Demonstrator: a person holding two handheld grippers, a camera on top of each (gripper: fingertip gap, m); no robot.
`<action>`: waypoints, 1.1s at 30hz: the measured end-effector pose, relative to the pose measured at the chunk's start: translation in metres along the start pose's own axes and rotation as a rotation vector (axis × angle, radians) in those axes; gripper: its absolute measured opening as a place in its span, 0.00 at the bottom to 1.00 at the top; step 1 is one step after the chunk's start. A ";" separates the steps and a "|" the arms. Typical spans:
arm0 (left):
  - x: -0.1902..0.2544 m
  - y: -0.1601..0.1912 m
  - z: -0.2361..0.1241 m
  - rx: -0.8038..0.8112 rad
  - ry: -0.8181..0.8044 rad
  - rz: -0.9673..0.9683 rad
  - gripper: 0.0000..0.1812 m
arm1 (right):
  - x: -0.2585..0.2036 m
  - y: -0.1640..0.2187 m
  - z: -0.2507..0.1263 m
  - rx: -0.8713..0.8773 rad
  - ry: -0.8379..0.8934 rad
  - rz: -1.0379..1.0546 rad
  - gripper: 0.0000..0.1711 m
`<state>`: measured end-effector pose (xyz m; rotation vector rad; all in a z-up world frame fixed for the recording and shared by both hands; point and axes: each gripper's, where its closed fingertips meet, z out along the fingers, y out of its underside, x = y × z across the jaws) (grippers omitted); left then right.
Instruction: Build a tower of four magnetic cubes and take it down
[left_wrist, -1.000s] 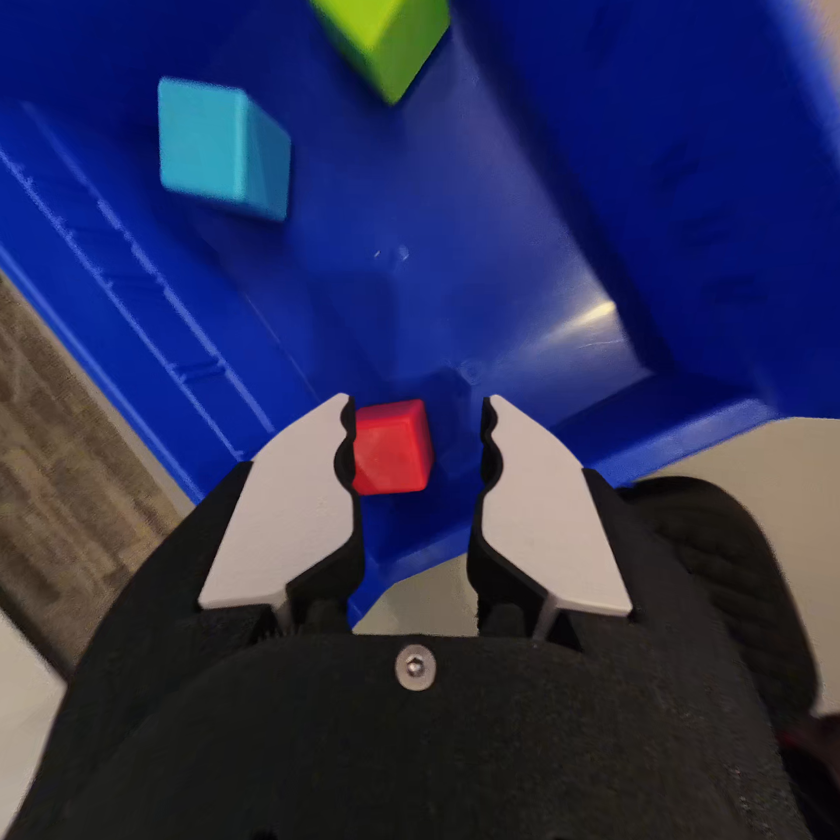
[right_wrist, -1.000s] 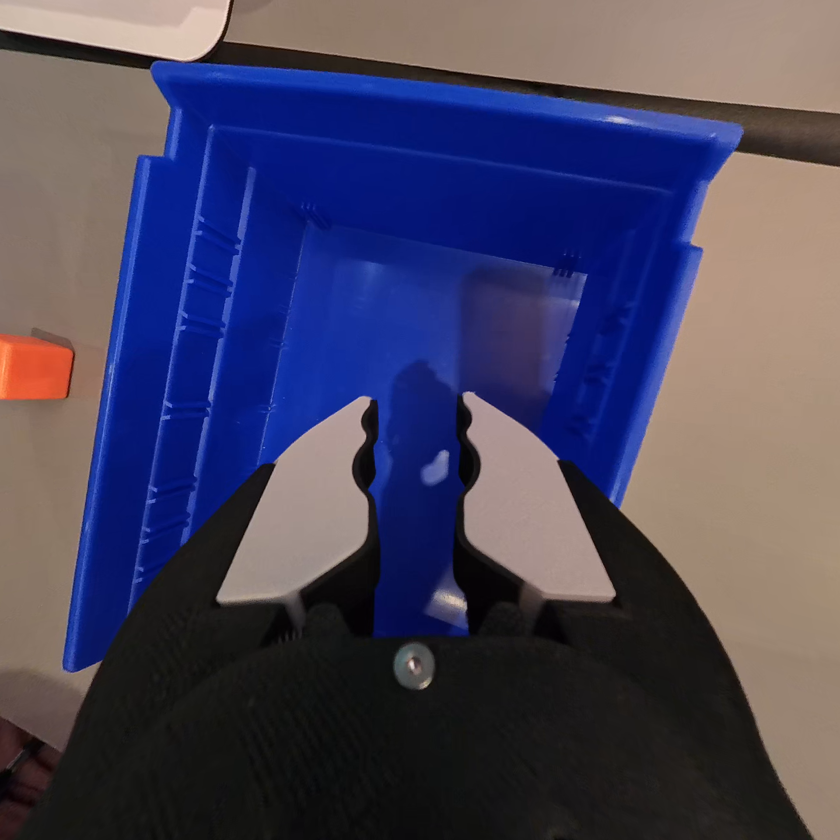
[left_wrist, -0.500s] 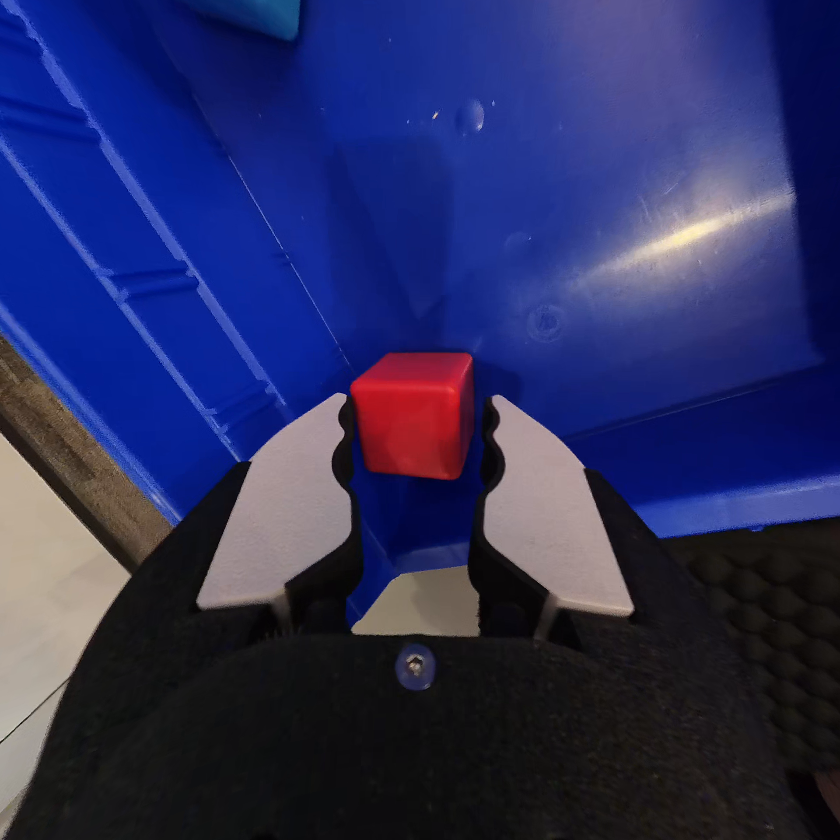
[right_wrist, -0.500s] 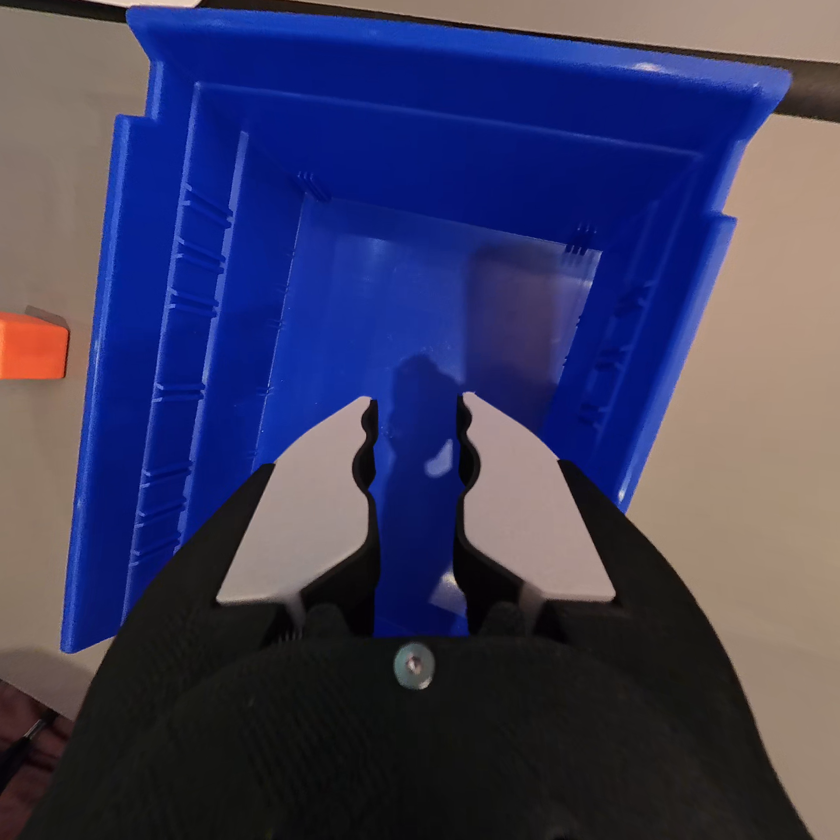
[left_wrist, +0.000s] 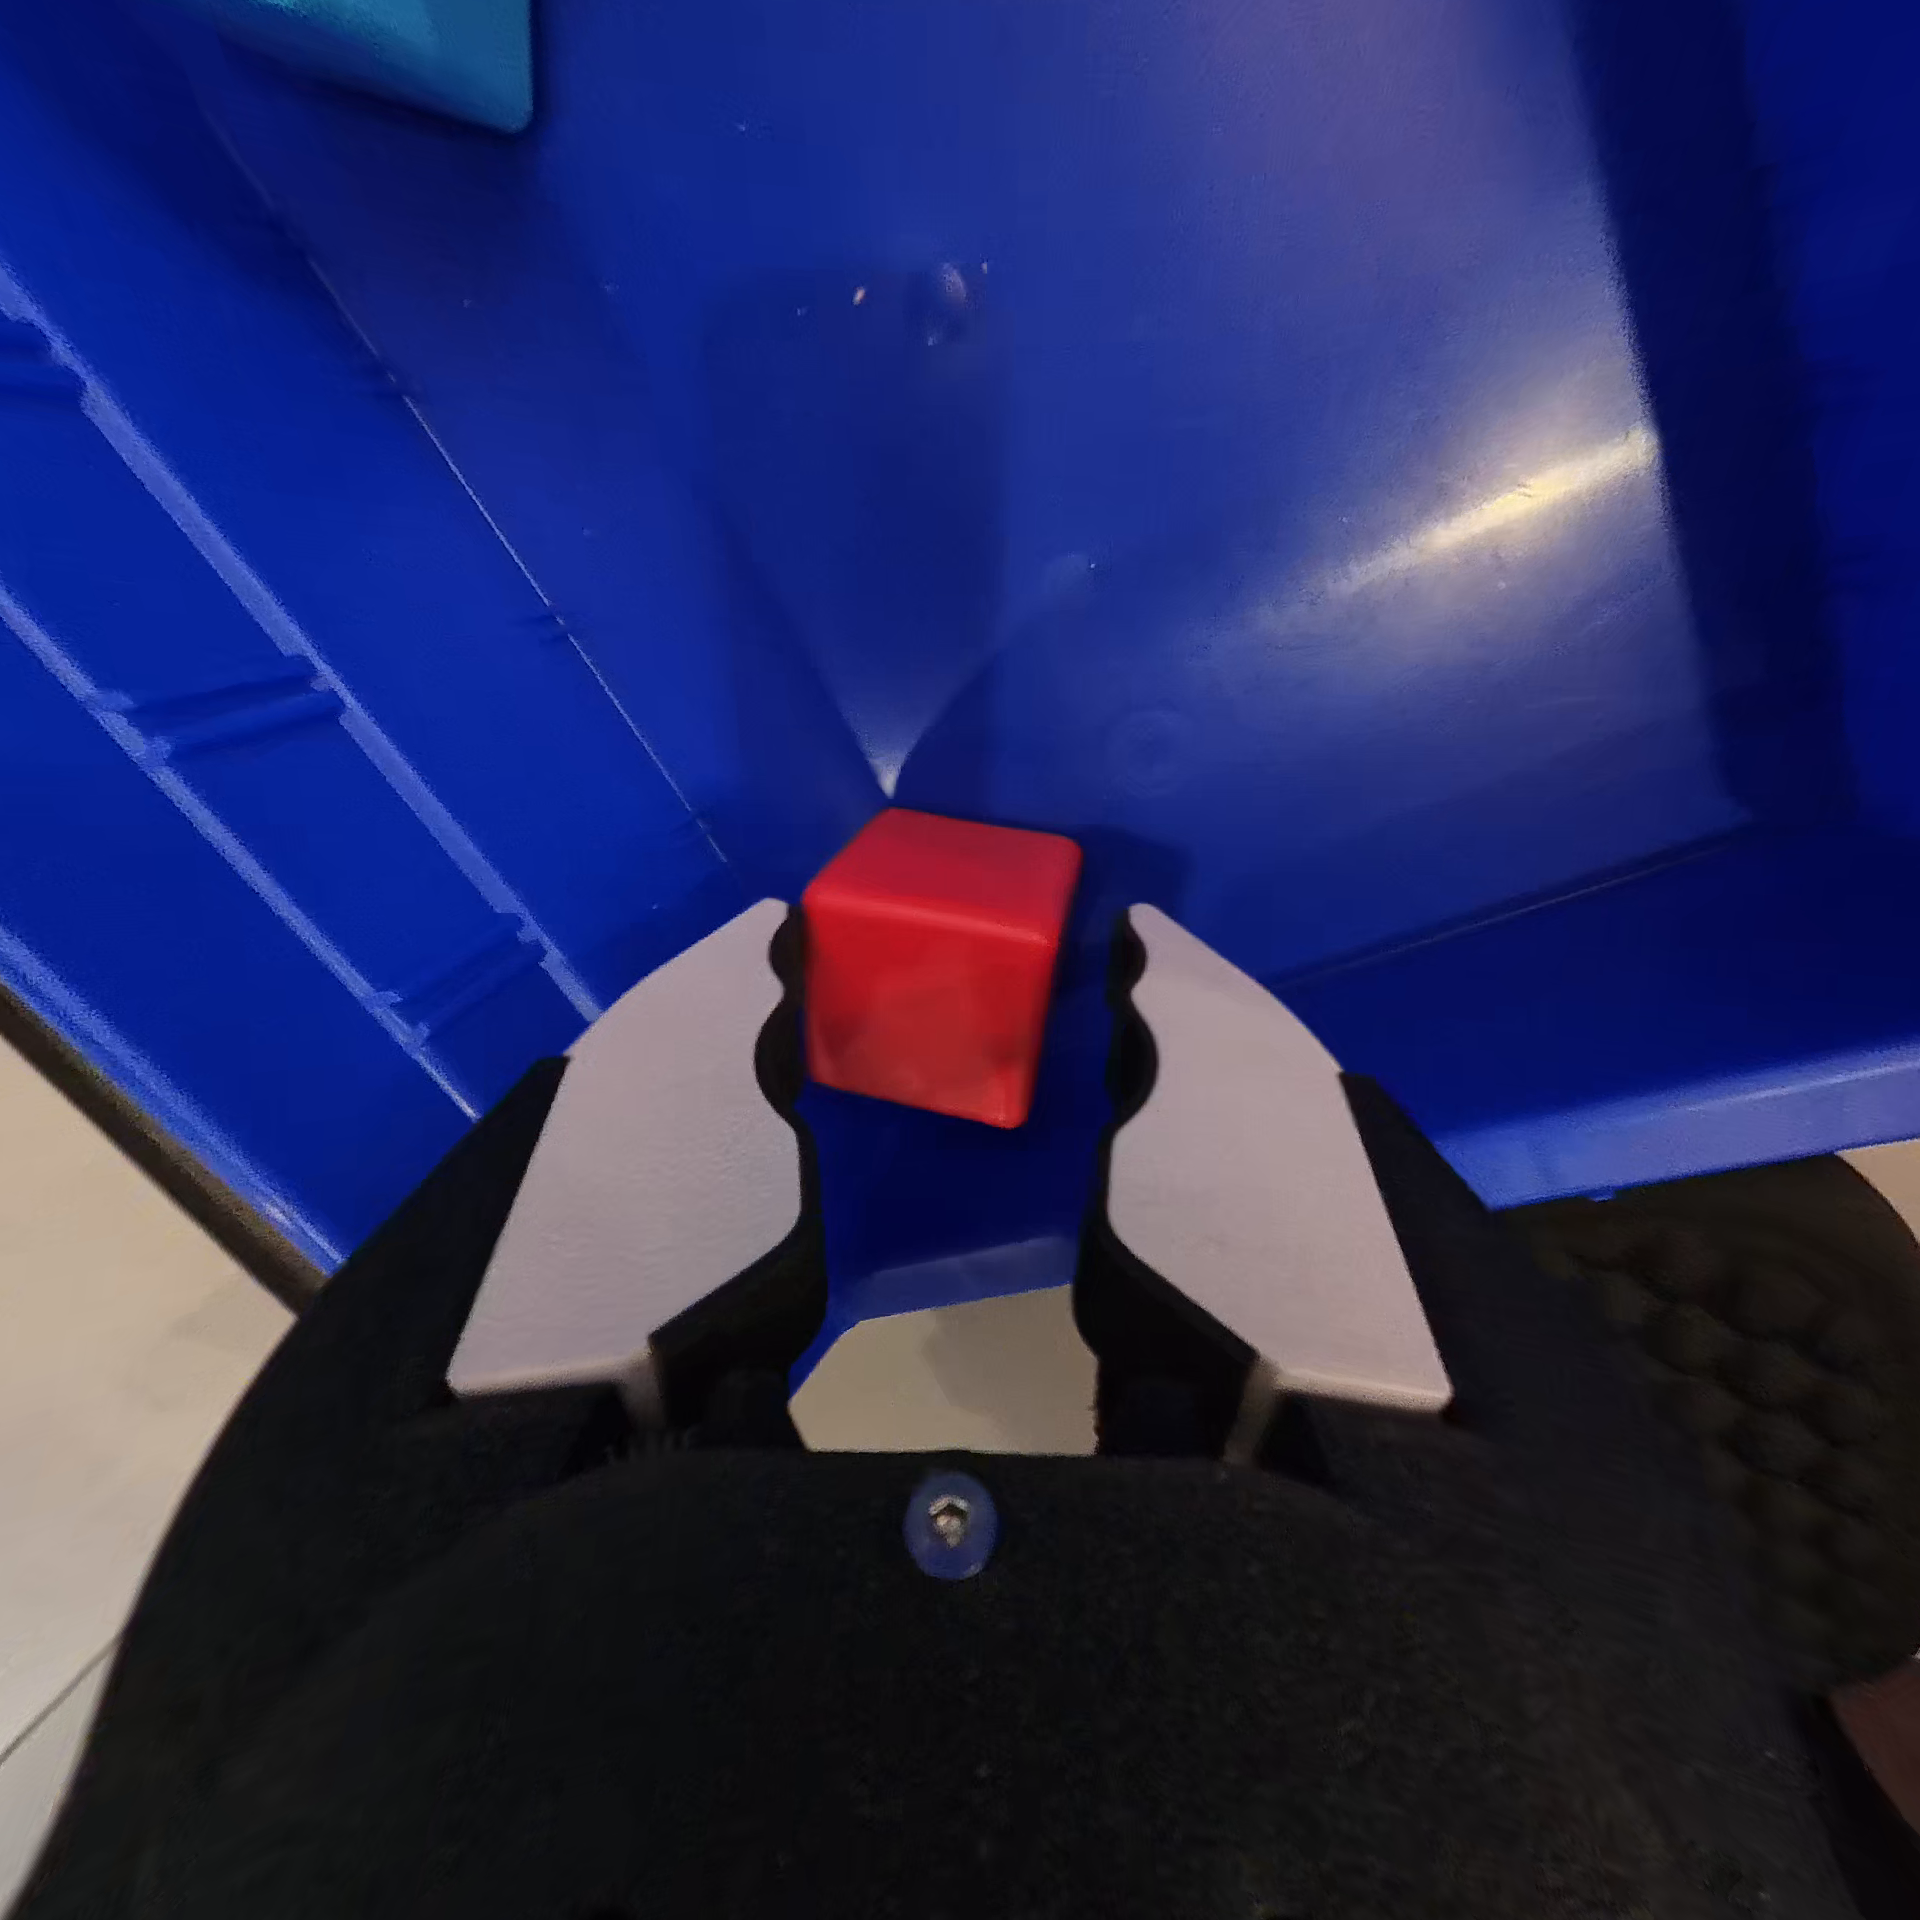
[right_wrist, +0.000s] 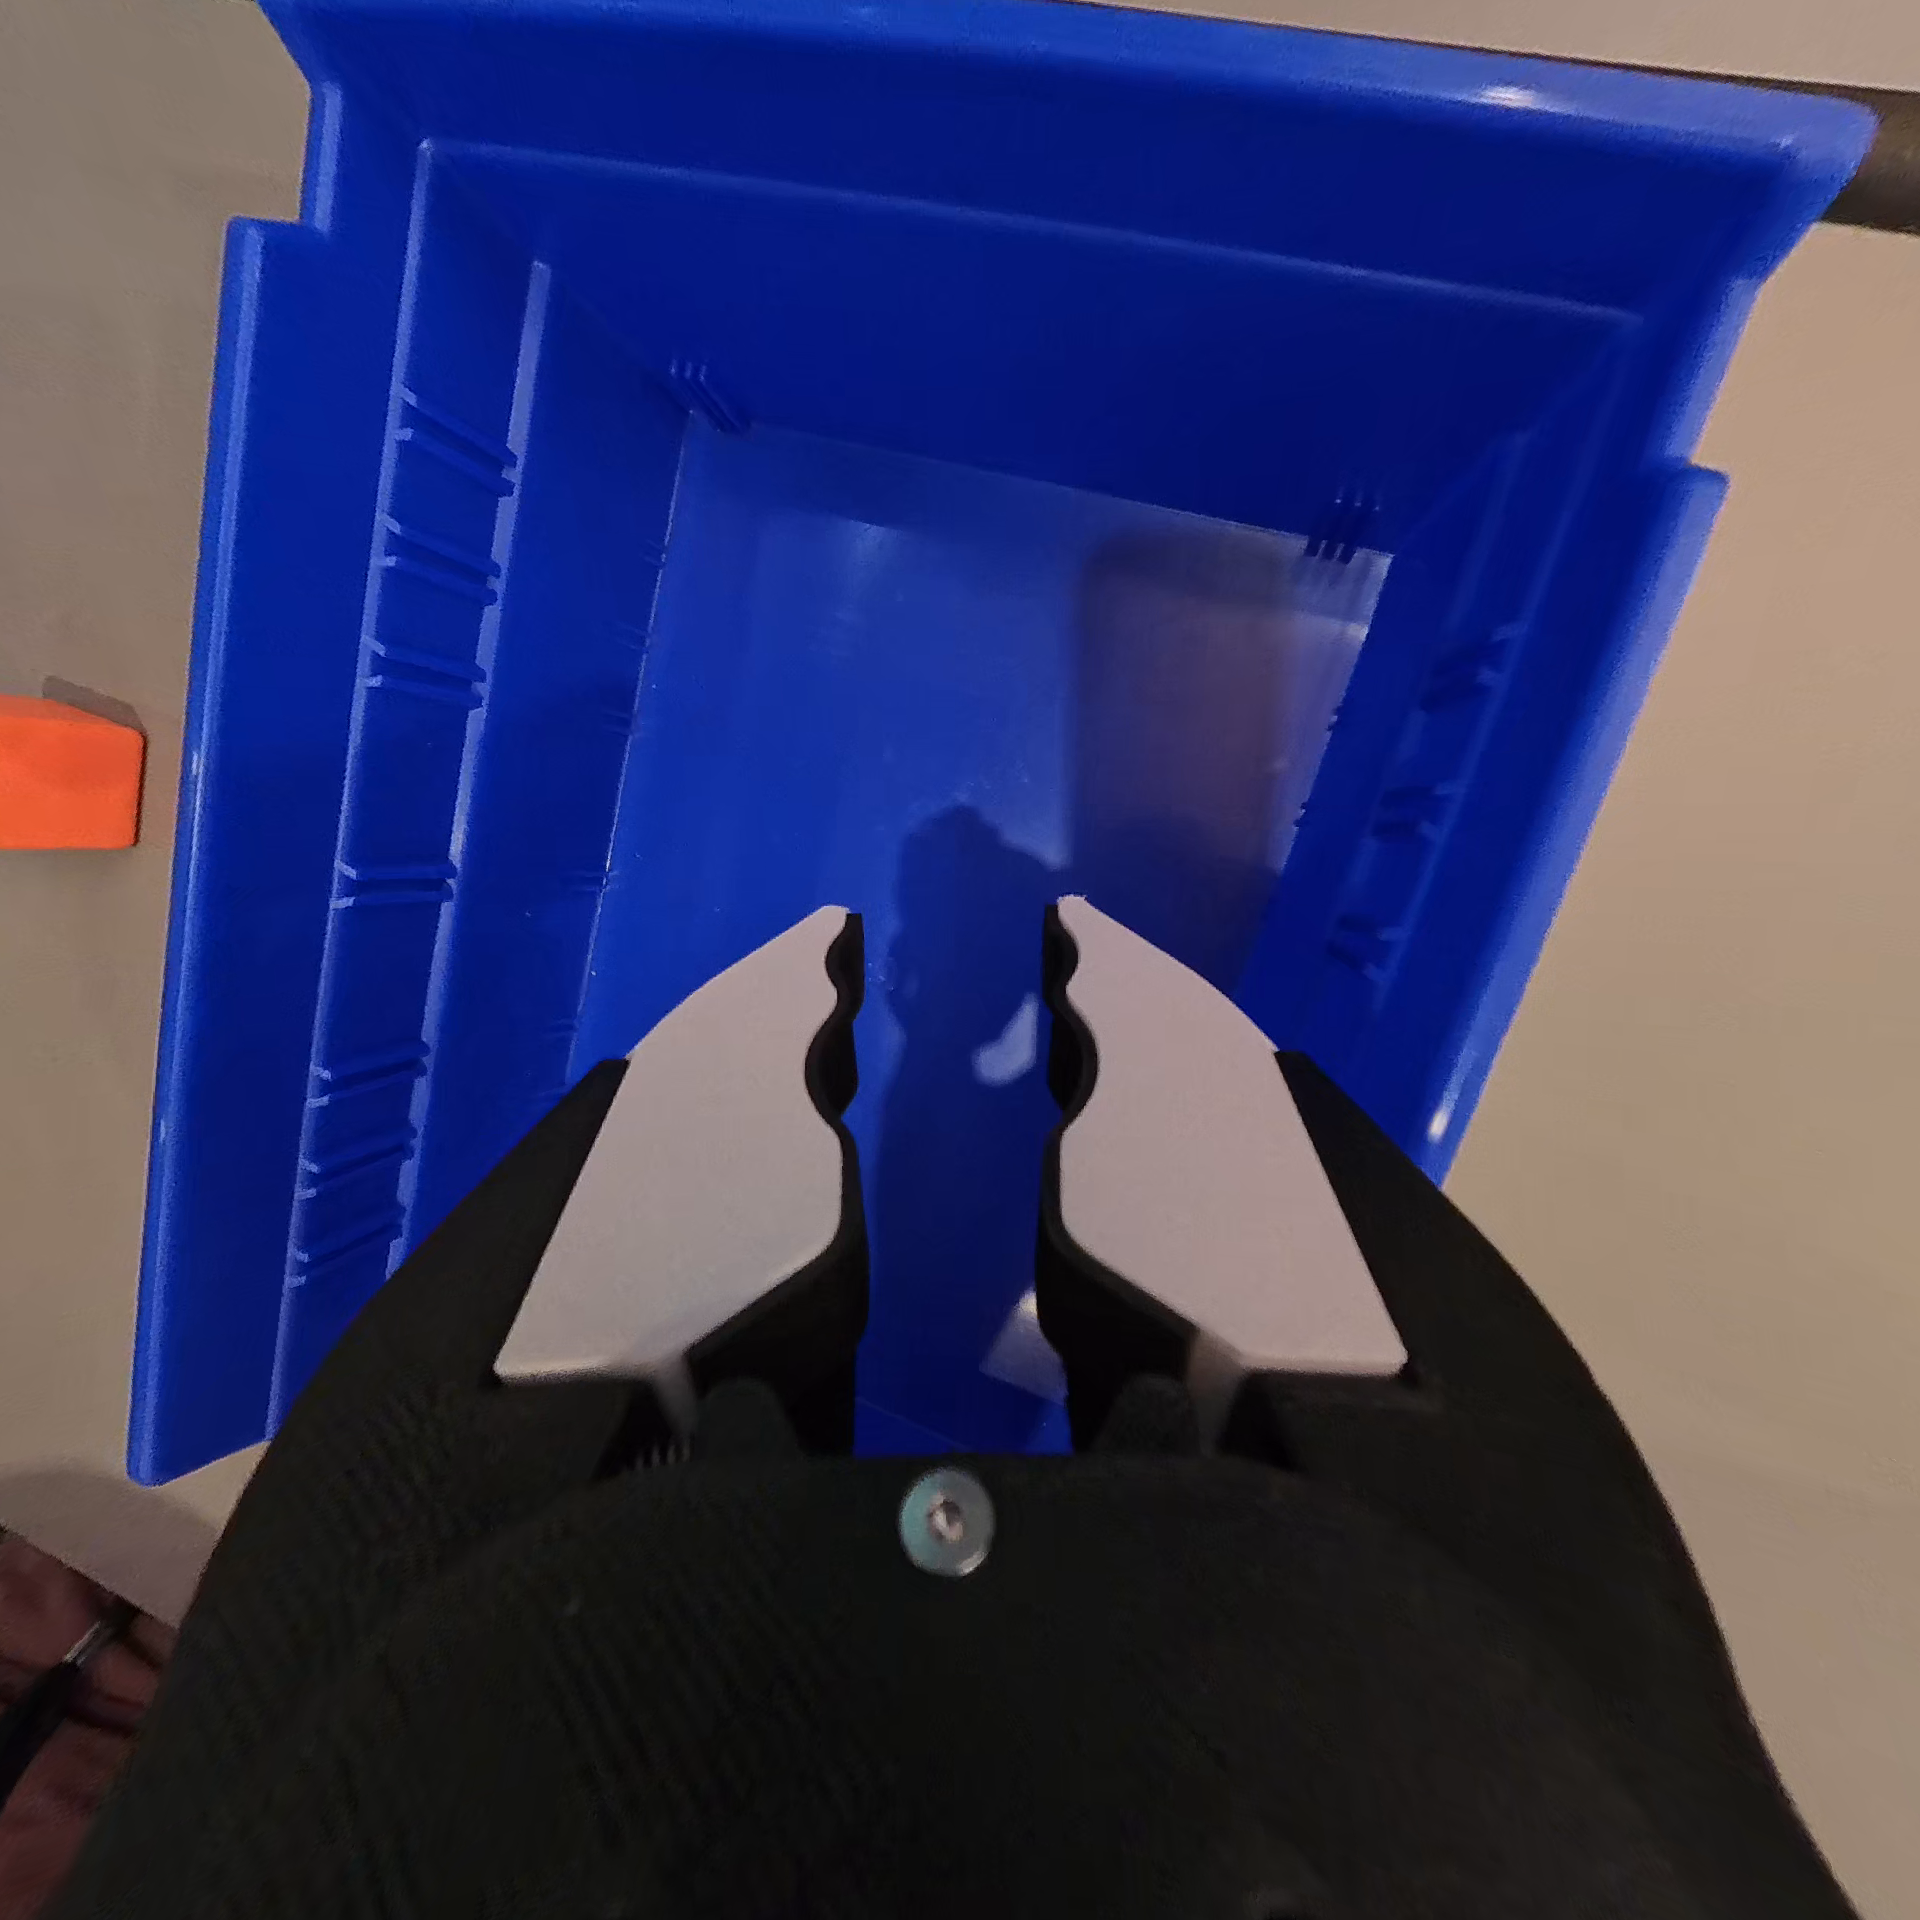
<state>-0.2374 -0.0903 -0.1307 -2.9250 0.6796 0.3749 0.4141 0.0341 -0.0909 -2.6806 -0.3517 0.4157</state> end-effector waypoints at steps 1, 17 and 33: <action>-0.002 -0.001 -0.001 0.001 -0.008 0.015 0.28 | 0.000 0.000 0.000 -0.002 0.000 -0.002 0.21; -0.001 0.006 0.003 -0.059 0.028 0.117 0.27 | -0.001 0.005 0.006 -0.046 0.005 -0.019 0.21; 0.182 -0.146 -0.166 0.423 0.057 0.703 0.27 | -0.008 0.002 0.009 -0.064 0.020 -0.052 0.21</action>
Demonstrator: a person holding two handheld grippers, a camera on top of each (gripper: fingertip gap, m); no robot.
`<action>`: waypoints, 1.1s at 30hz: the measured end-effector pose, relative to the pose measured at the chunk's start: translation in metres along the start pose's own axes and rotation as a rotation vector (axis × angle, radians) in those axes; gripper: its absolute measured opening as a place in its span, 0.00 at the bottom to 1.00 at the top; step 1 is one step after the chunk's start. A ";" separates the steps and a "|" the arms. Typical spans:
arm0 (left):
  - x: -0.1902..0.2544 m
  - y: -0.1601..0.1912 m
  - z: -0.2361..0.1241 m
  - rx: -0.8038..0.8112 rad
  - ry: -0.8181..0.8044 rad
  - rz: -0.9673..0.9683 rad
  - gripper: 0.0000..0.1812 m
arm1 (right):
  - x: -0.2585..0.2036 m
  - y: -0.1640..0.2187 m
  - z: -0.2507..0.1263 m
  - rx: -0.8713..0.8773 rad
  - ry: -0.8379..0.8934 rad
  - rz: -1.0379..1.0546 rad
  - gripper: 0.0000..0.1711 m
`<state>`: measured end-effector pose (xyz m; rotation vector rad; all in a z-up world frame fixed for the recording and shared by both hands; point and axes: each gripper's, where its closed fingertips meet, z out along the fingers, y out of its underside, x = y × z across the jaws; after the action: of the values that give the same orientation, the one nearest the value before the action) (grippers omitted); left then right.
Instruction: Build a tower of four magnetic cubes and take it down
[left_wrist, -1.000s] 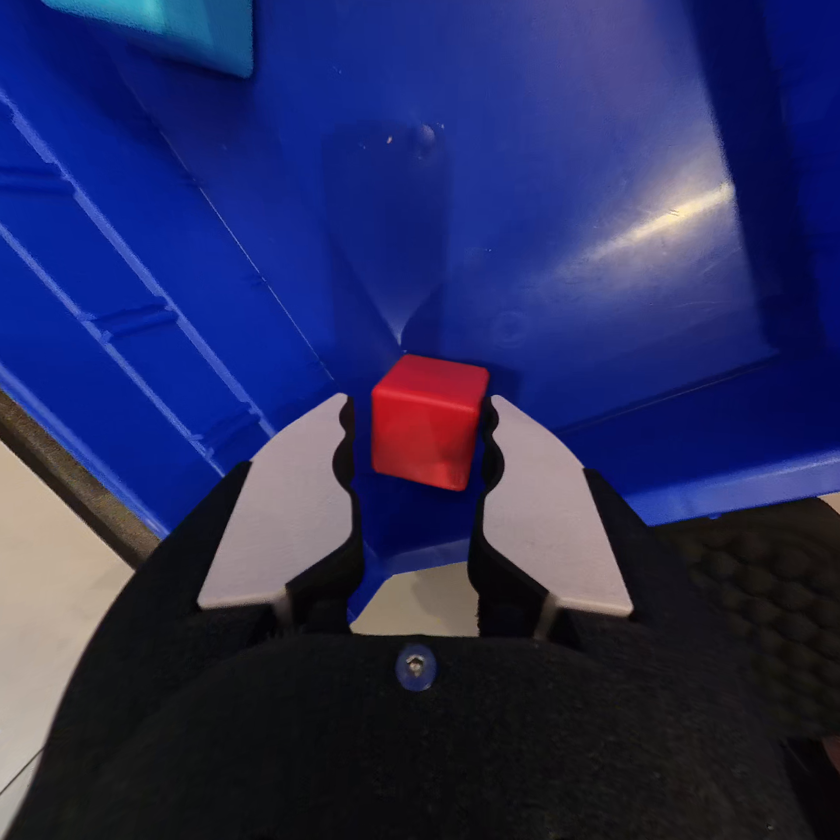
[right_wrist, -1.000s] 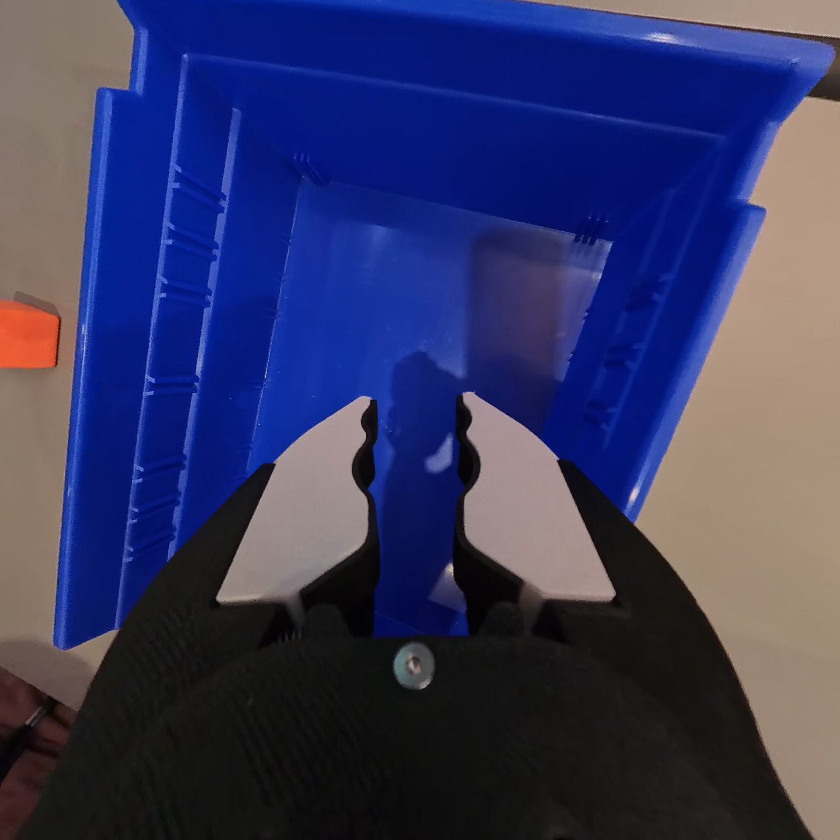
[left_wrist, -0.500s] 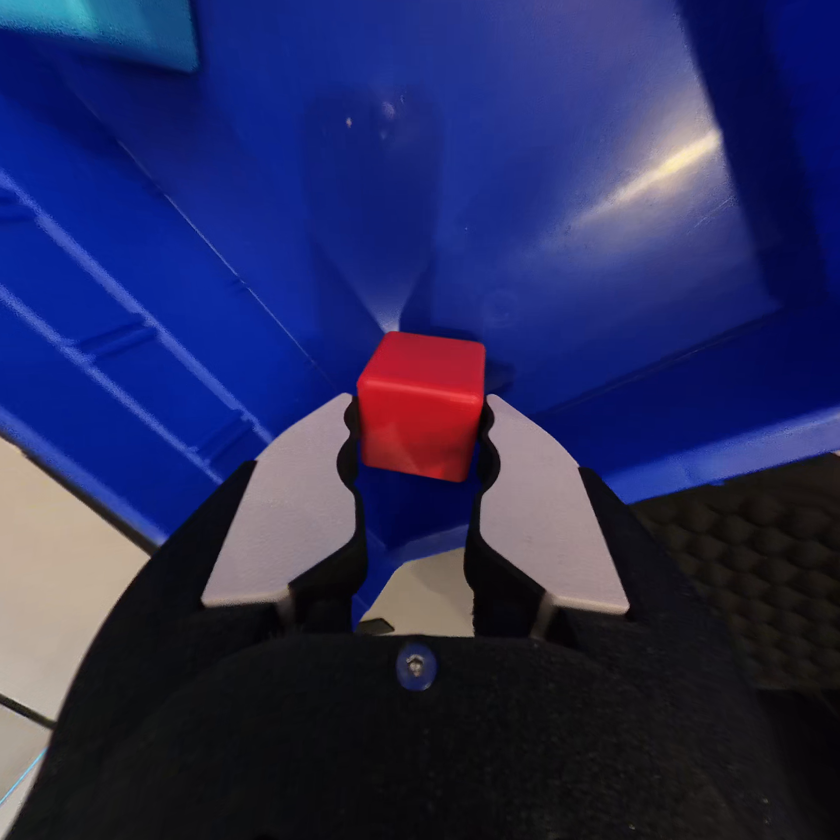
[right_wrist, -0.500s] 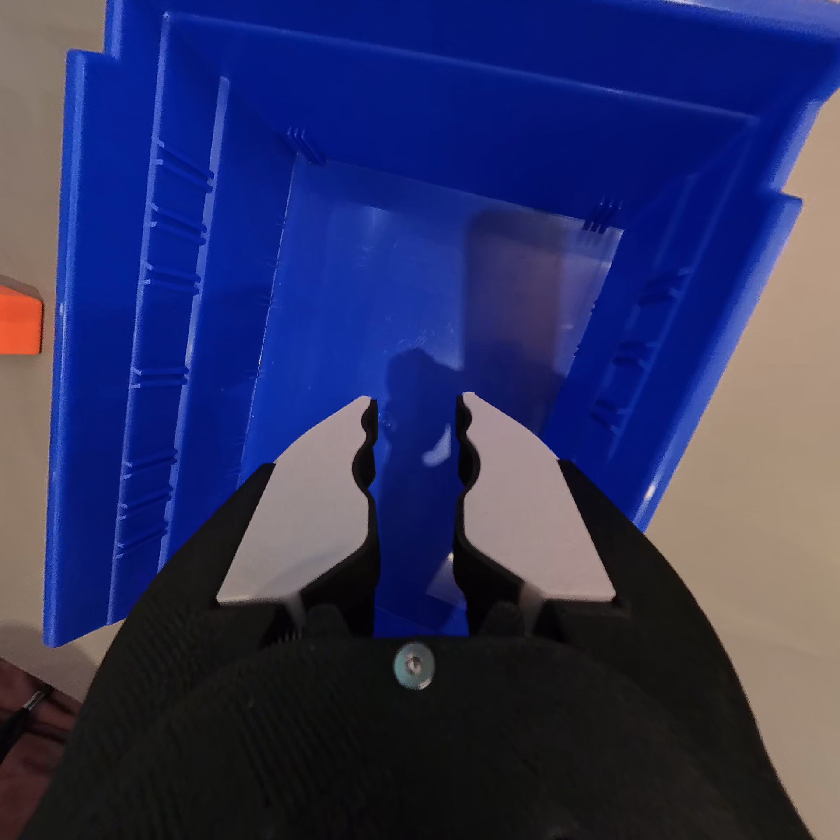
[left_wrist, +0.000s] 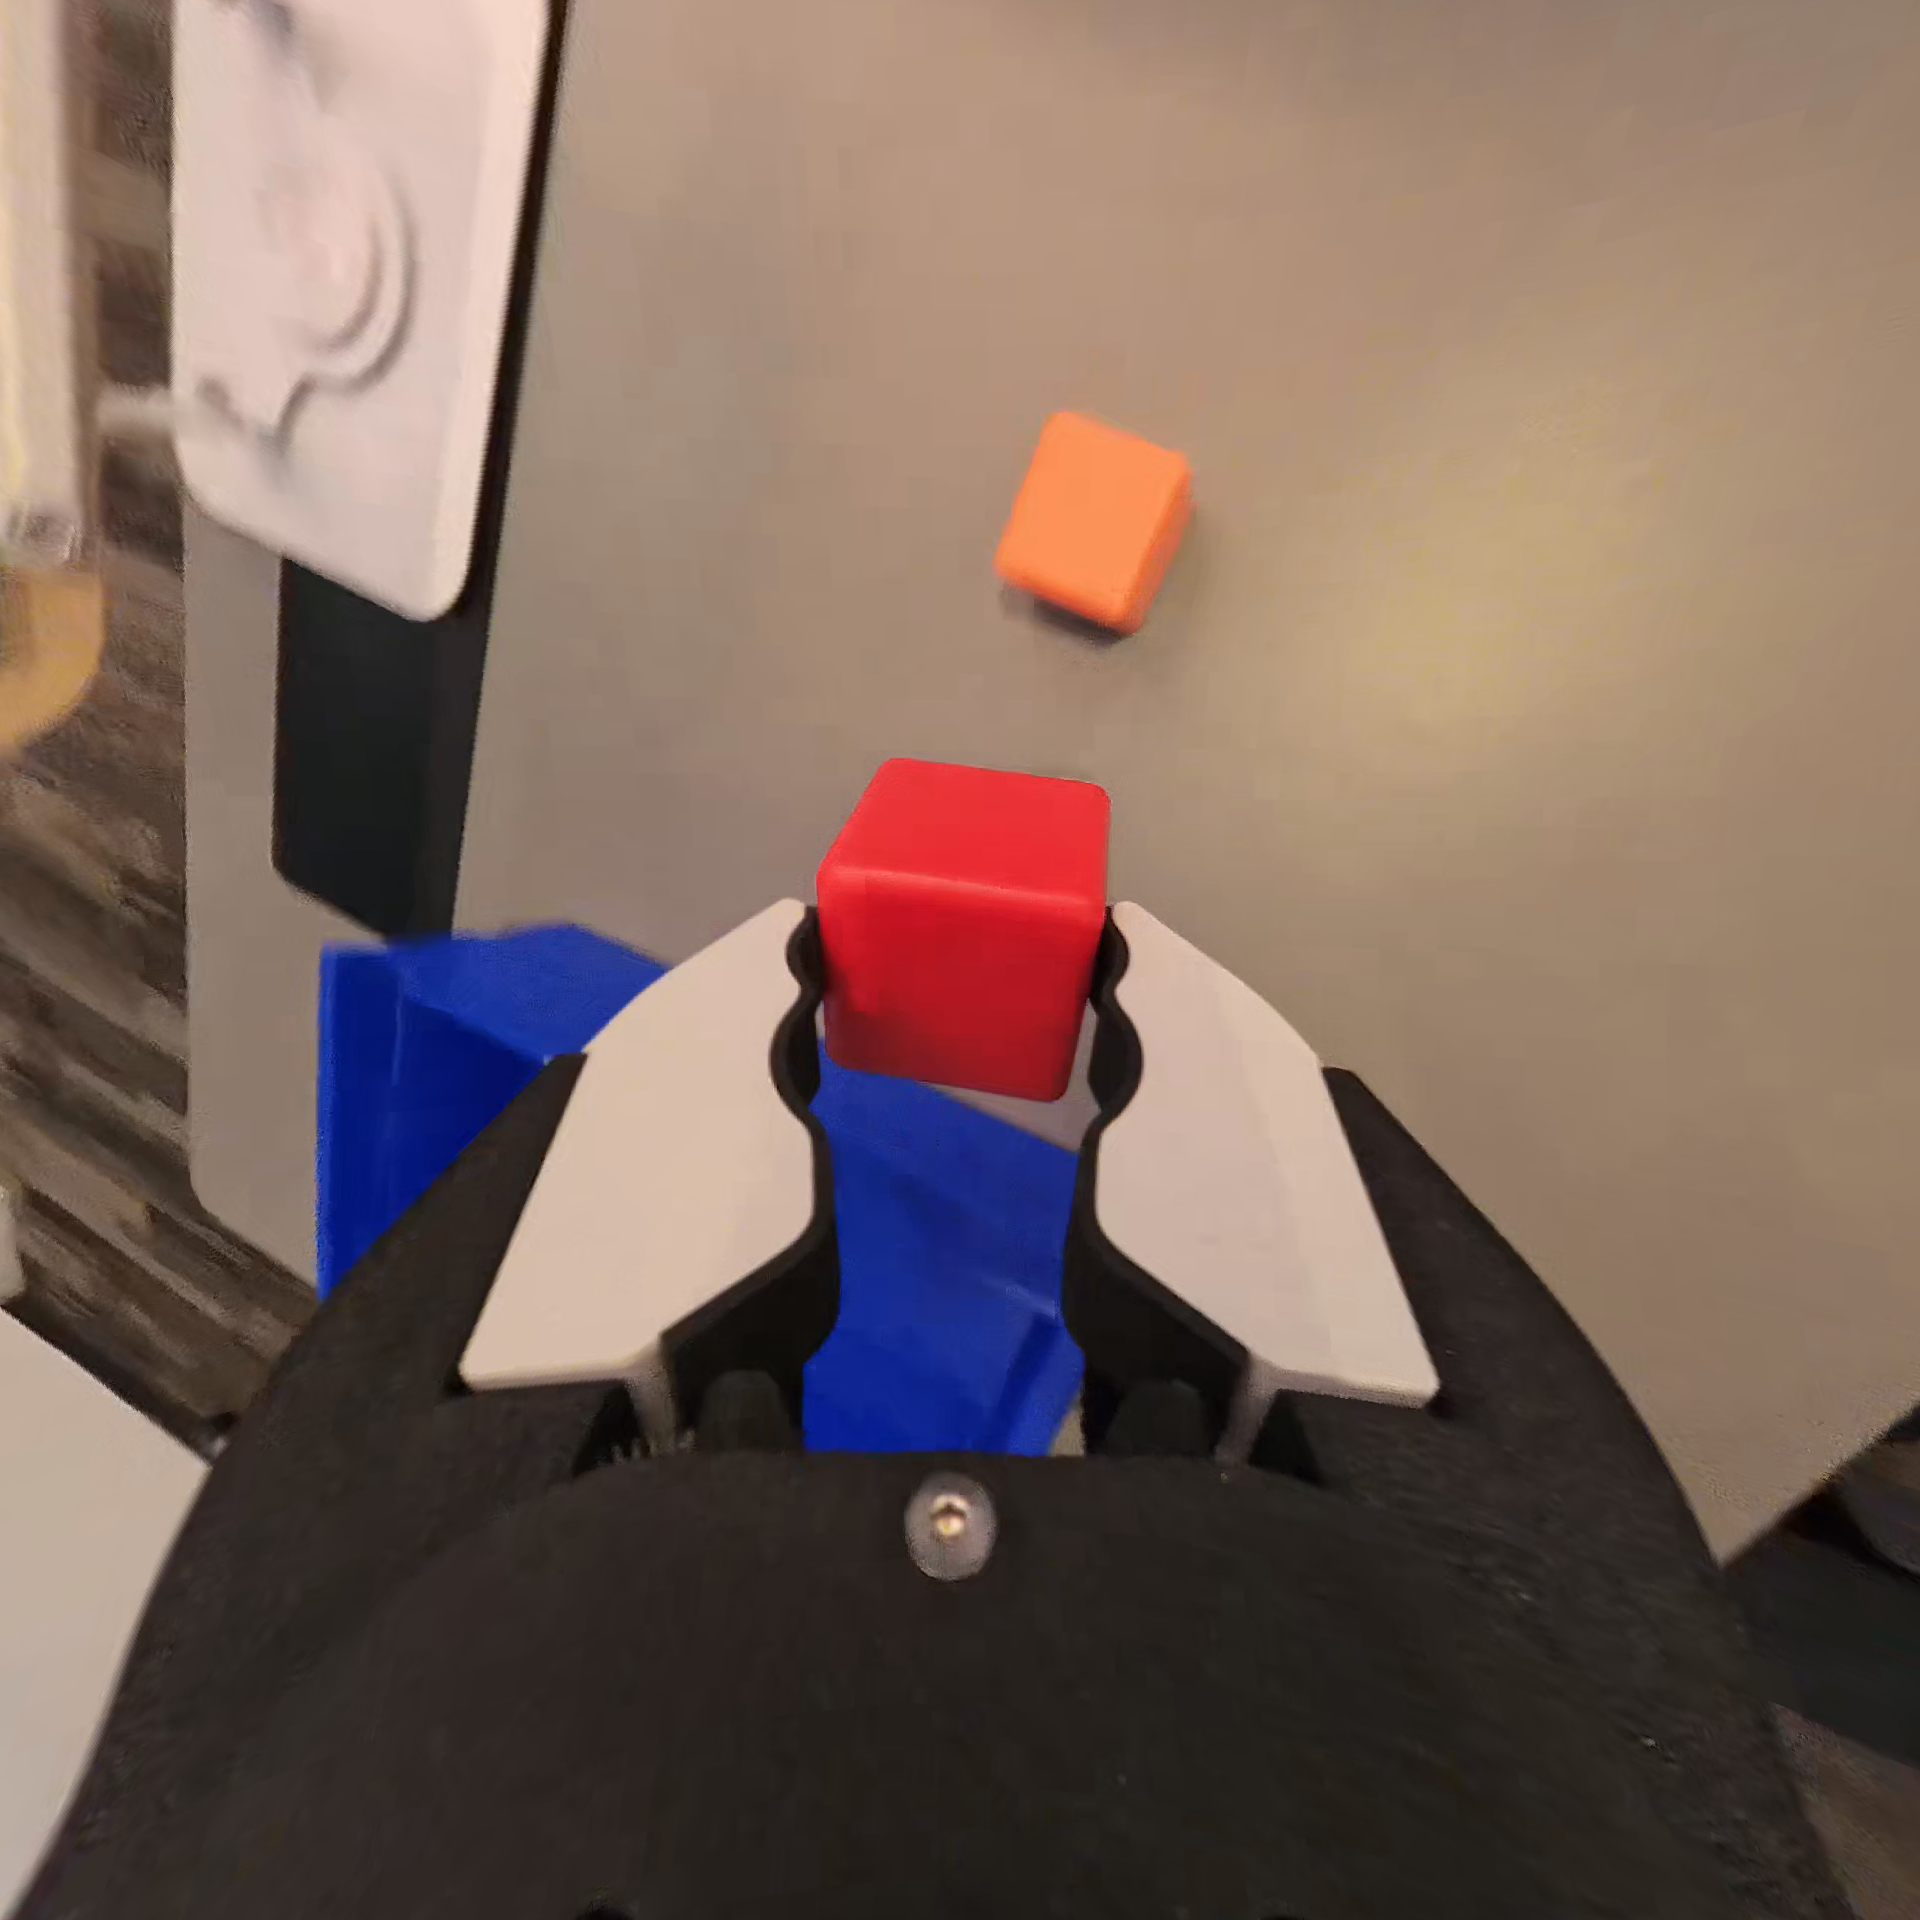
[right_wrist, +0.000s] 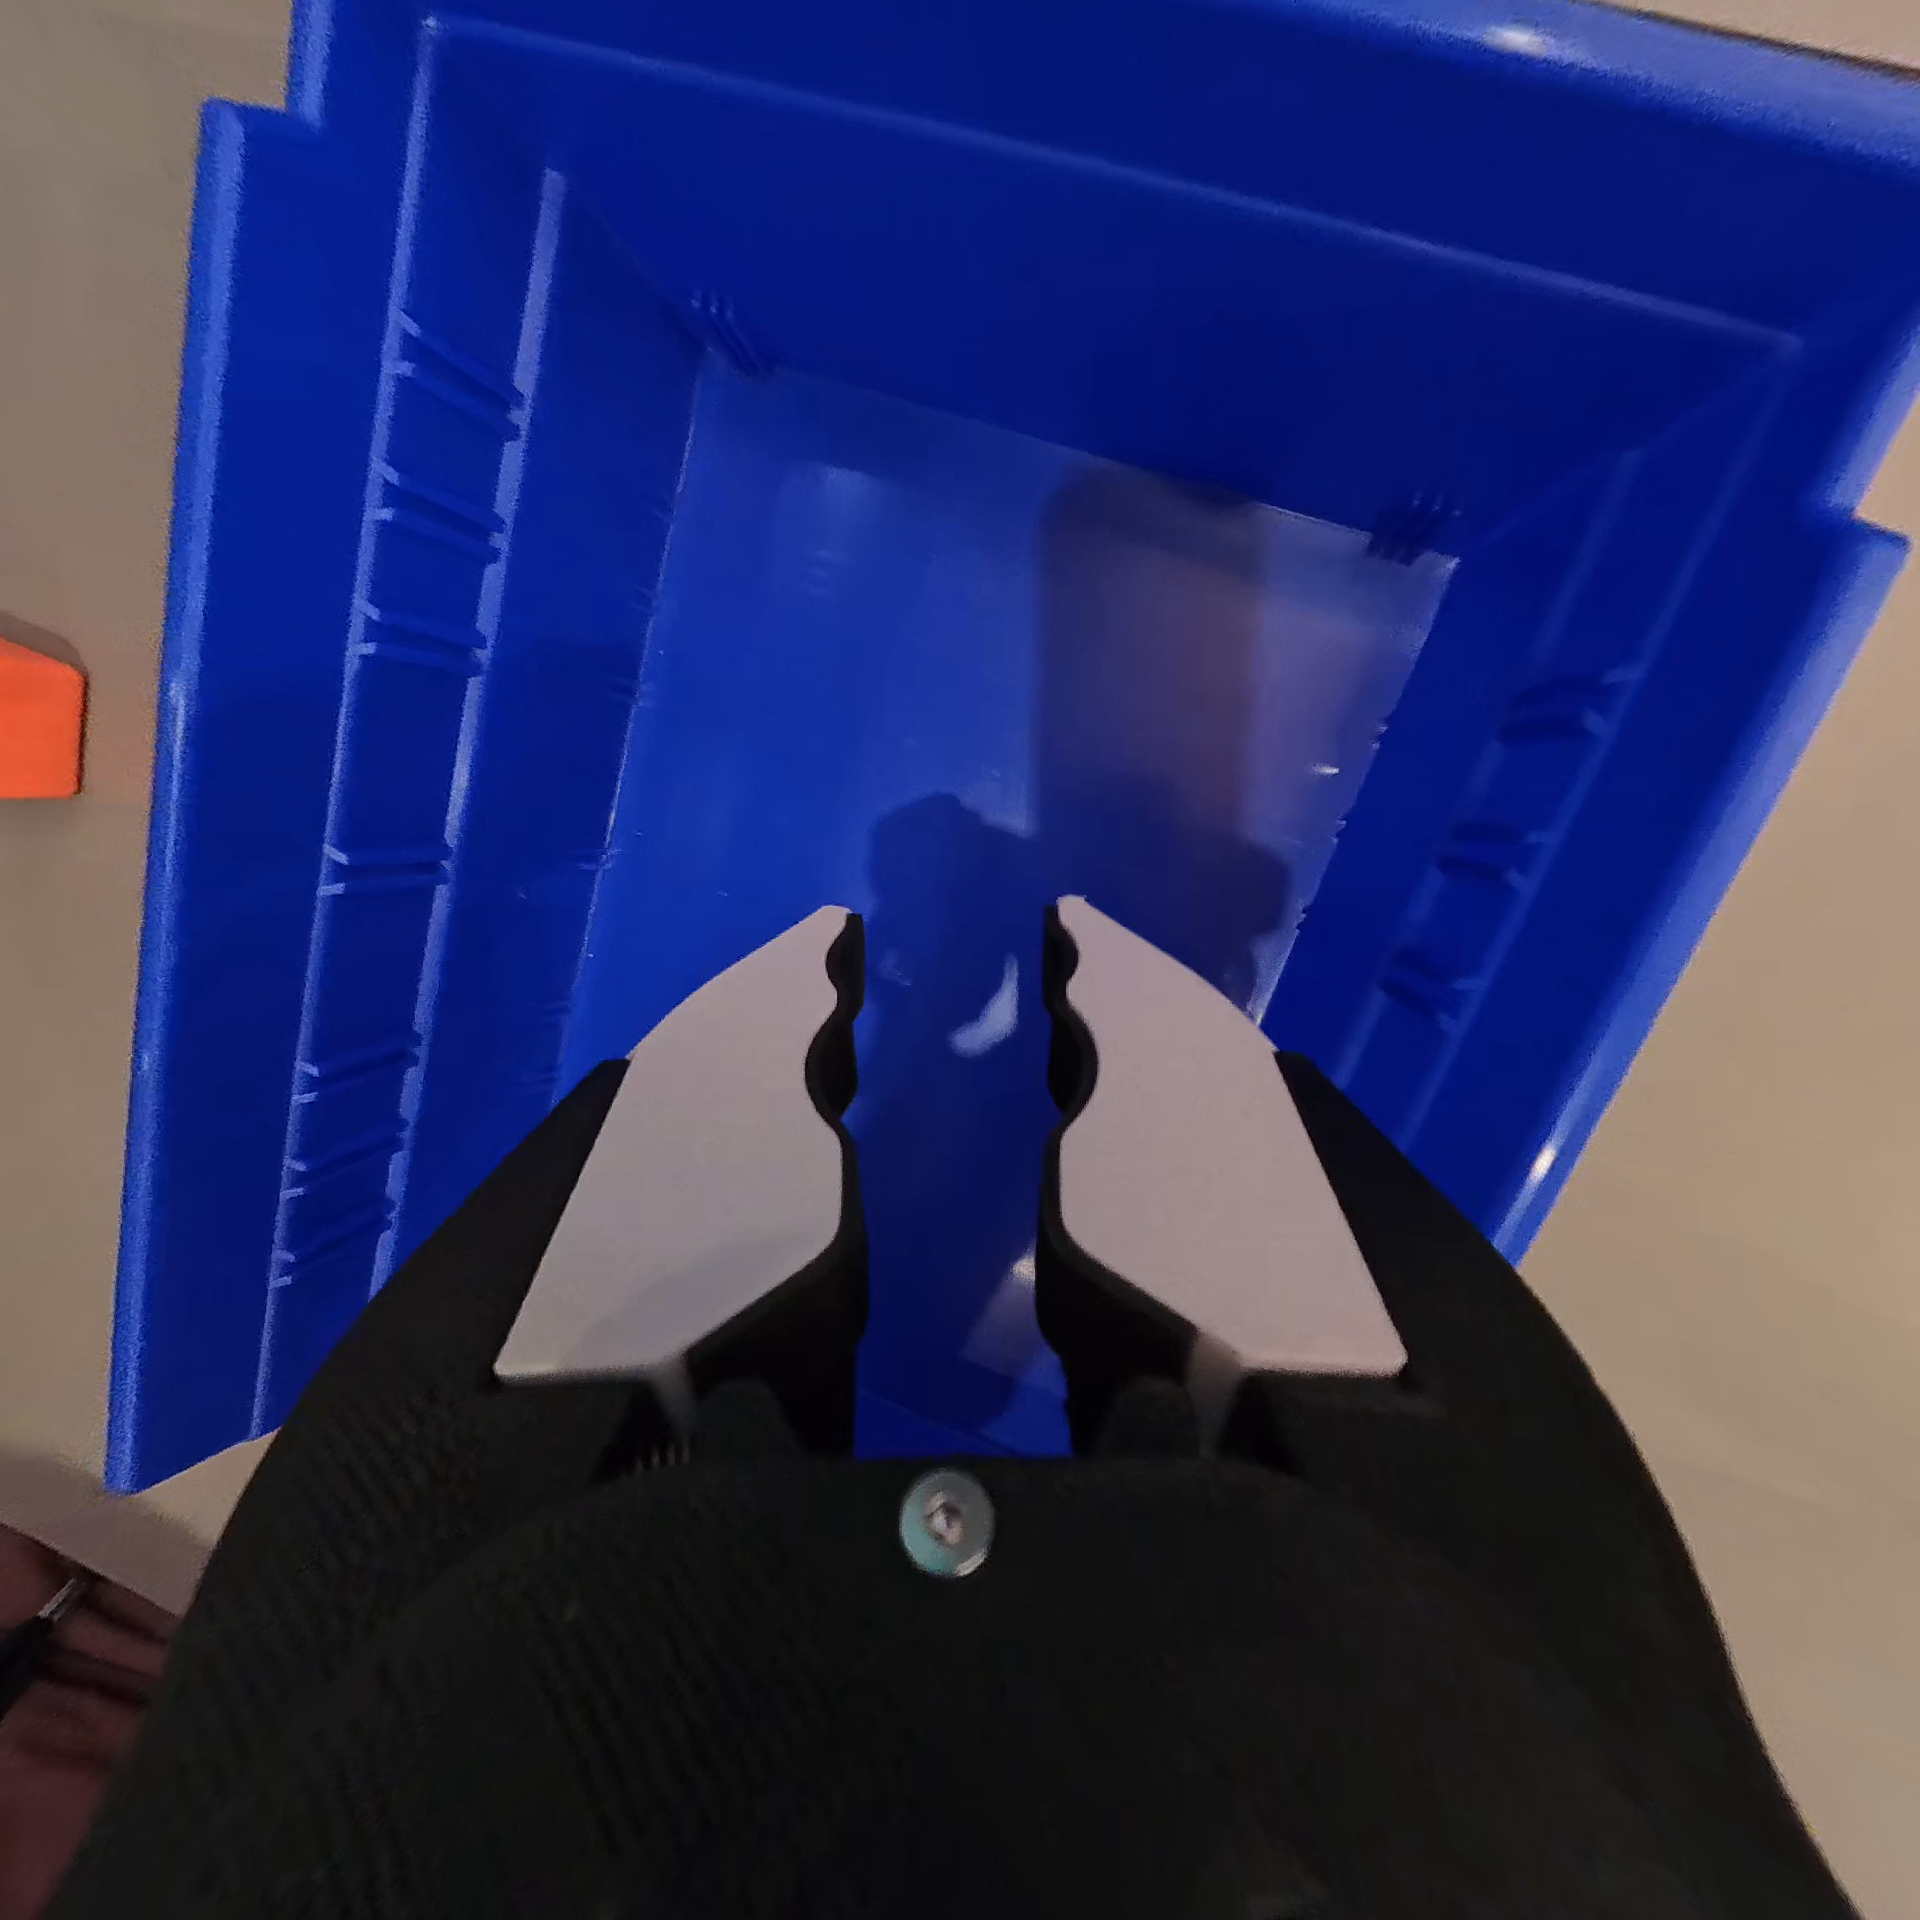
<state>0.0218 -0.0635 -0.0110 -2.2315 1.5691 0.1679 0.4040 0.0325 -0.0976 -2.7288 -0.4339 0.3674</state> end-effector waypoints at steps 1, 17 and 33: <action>0.006 -0.012 0.013 -0.009 0.005 0.040 0.27 | -0.001 -0.001 -0.001 0.007 -0.001 -0.002 0.21; 0.022 -0.050 0.104 -0.147 0.191 0.257 0.27 | 0.000 -0.003 0.000 0.012 -0.027 -0.004 0.20; -0.013 -0.066 0.046 0.080 0.138 0.135 0.30 | 0.004 0.001 0.003 -0.003 -0.040 0.011 0.20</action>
<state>0.0840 -0.0156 -0.0314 -2.1160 1.7684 -0.0108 0.4068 0.0334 -0.1015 -2.7325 -0.4299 0.4246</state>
